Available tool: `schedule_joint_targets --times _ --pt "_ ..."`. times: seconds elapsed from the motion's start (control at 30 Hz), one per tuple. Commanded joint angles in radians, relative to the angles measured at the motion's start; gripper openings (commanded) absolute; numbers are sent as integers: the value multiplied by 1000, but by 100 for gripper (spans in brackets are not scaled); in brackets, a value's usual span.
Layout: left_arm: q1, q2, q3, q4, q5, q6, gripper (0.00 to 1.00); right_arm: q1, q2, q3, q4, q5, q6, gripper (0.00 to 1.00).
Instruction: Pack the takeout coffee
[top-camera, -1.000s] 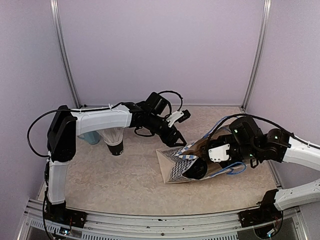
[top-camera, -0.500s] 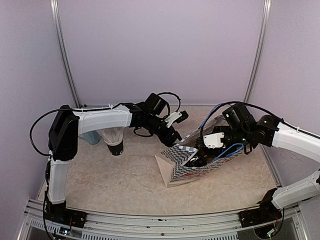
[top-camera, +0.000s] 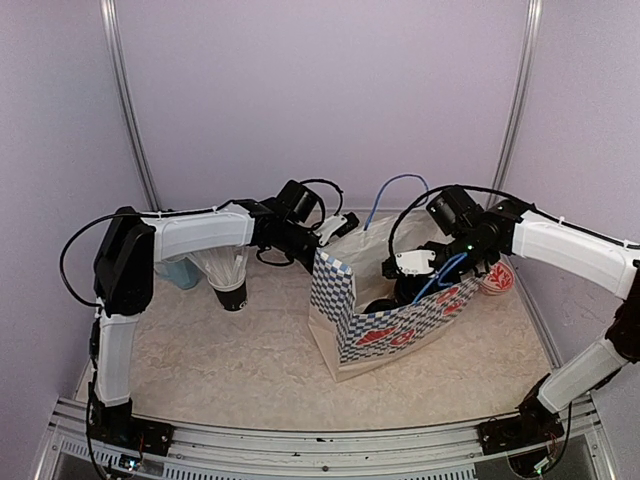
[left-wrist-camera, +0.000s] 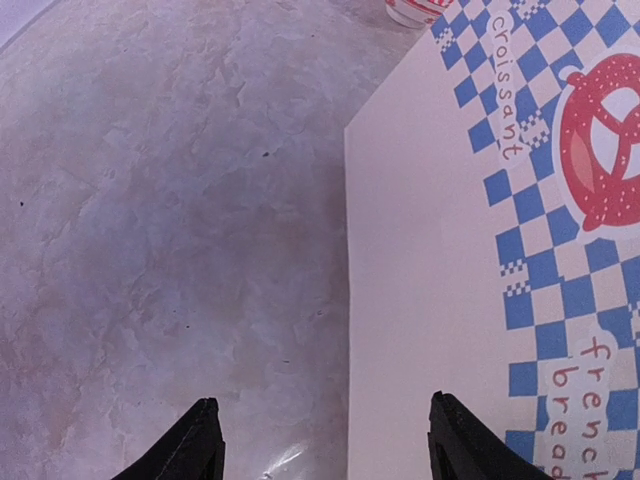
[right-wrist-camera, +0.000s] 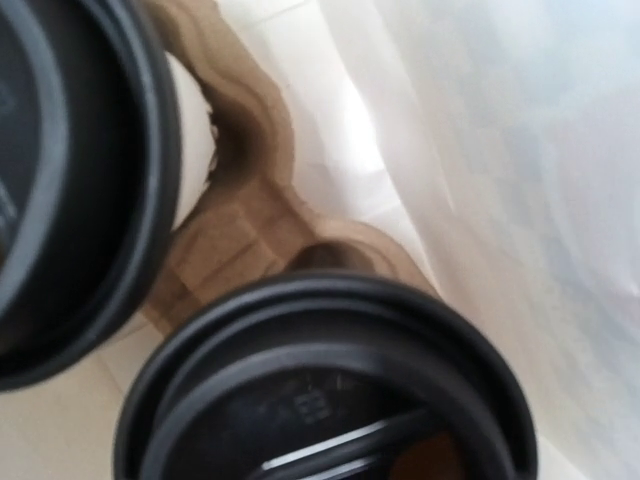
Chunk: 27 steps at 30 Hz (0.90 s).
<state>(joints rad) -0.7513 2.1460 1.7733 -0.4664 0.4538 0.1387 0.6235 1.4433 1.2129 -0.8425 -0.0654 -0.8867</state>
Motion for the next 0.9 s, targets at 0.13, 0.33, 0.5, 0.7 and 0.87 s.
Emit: schedule_joint_targets --times 0.13,0.33,0.5,0.7,0.87 --pt "21 -36 8 -34 -43 19 69 -33 76 56 -137 -88 50 35" --pt "23 -45 8 -38 -53 25 69 -34 114 99 -234 -131 66 34" --pt "24 -47 11 -42 -58 27 69 -35 130 107 -264 -140 83 34" --pt "23 -49 11 -43 -58 25 69 -34 124 12 -167 -86 87 34" --pt "24 -51 9 -47 -59 29 69 -34 147 -15 -158 -100 88 34"
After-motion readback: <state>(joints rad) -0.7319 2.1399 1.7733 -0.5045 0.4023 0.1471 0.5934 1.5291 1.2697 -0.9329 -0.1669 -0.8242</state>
